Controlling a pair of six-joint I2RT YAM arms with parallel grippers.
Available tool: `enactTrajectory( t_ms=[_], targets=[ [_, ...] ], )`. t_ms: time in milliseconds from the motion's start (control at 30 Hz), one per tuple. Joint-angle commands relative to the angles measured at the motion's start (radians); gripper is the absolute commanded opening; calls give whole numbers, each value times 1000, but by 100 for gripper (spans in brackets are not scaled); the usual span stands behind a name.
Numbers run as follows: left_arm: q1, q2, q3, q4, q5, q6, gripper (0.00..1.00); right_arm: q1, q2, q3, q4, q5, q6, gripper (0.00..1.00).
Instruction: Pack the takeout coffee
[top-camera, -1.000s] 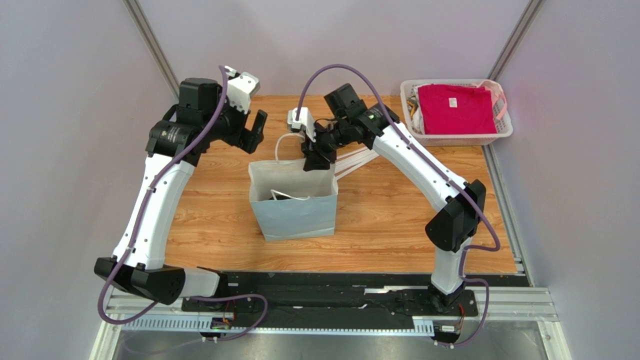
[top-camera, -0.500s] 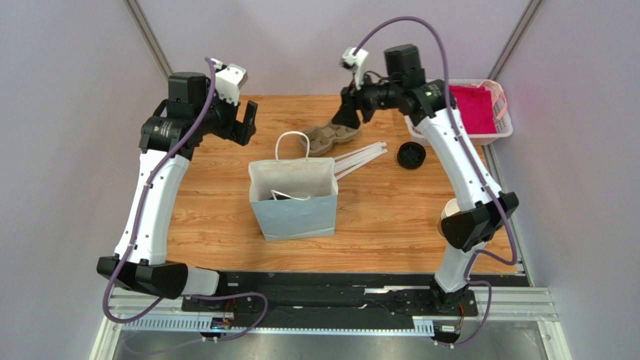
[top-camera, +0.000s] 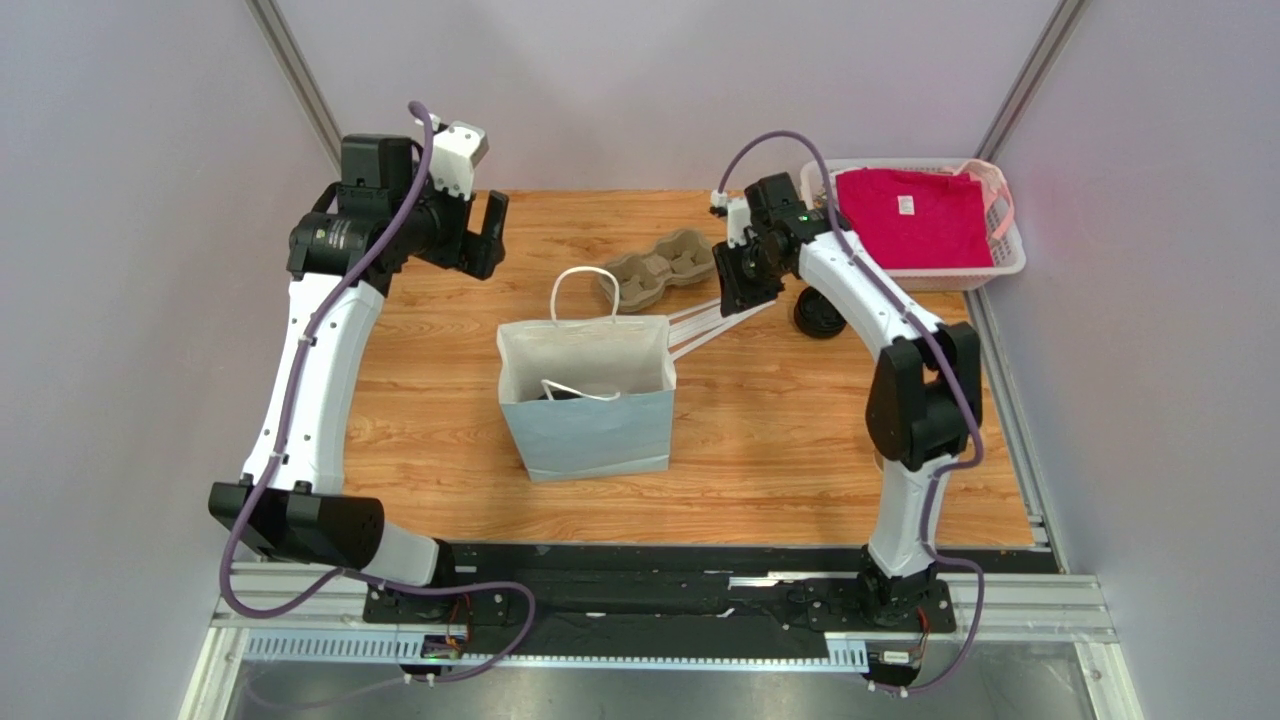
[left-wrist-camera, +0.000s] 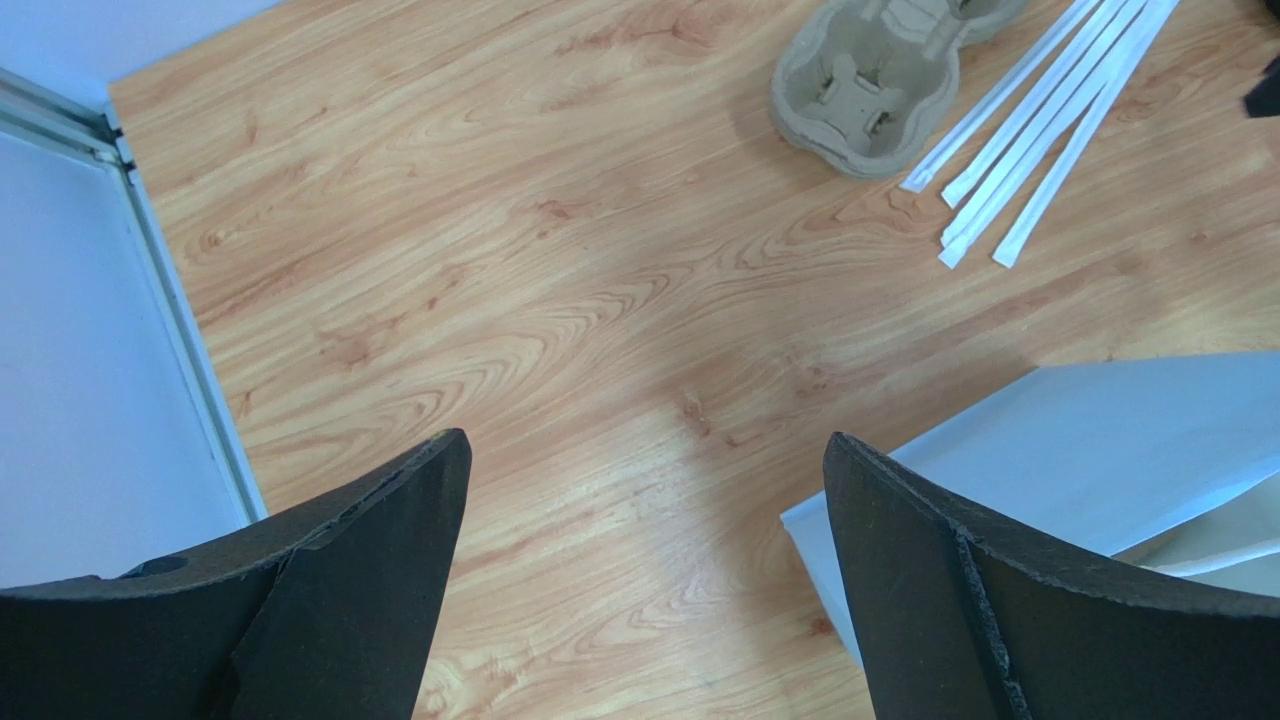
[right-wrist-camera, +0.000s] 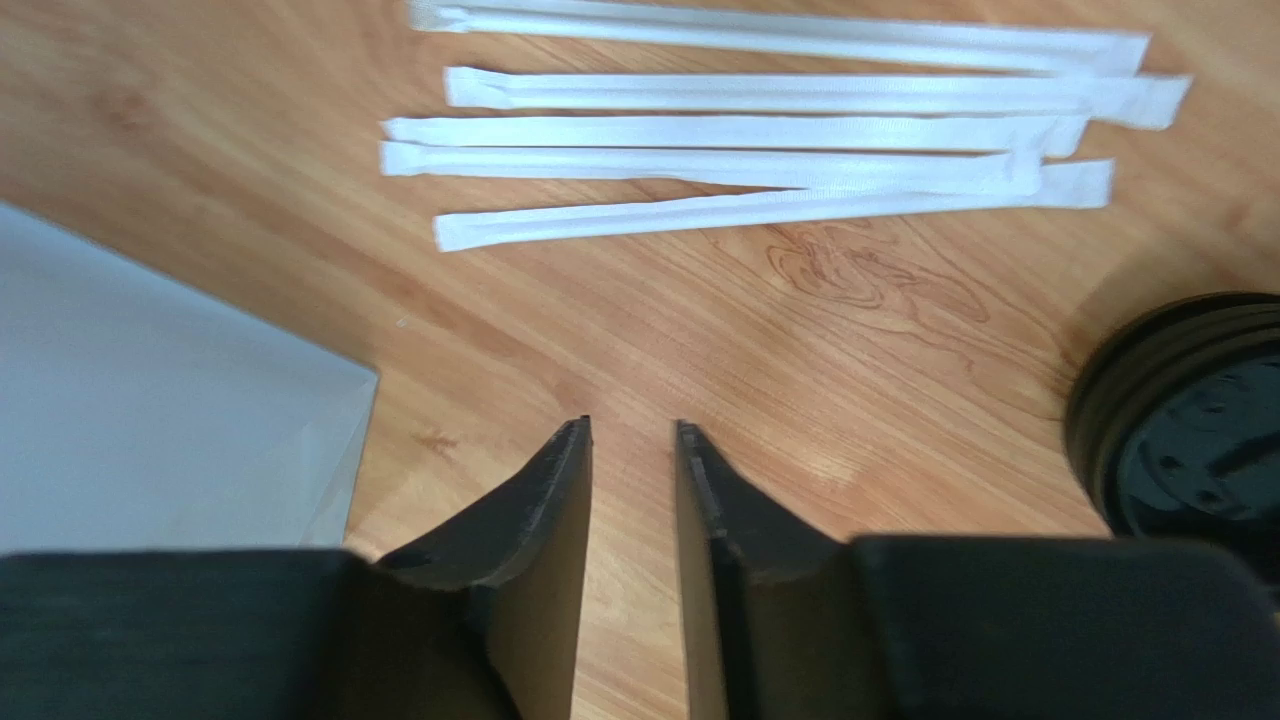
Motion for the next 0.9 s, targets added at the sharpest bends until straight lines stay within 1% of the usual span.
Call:
enactTrajectory(
  t_ms=[0, 33, 167, 200, 367, 400, 600, 733, 867],
  targets=[
    [12, -15, 8, -21, -10, -3, 96, 5, 78, 22, 57, 53, 120, 28],
    [15, -28, -1, -21, -13, 0, 96, 7, 84, 10, 97, 53, 131, 25],
    [20, -40, -26, -31, -24, 6, 96, 45, 125, 16, 157, 87, 152, 24],
    [21, -39, -30, -34, -27, 8, 96, 65, 147, 22, 163, 96, 159, 23],
    [24, -29, -26, -35, -36, 14, 96, 90, 222, 70, 163, 99, 192, 20],
    [26, -25, -24, -35, -35, 13, 96, 90, 234, 71, 163, 97, 195, 17],
    [28, -11, -23, -35, -32, 16, 96, 91, 273, 47, 183, 73, 211, 16],
    [28, -5, -23, -31, -32, 17, 96, 96, 291, 25, 188, 81, 197, 15],
    [28, 0, -20, -31, -33, 20, 96, 94, 288, 2, 163, 85, 128, 15]
  ],
)
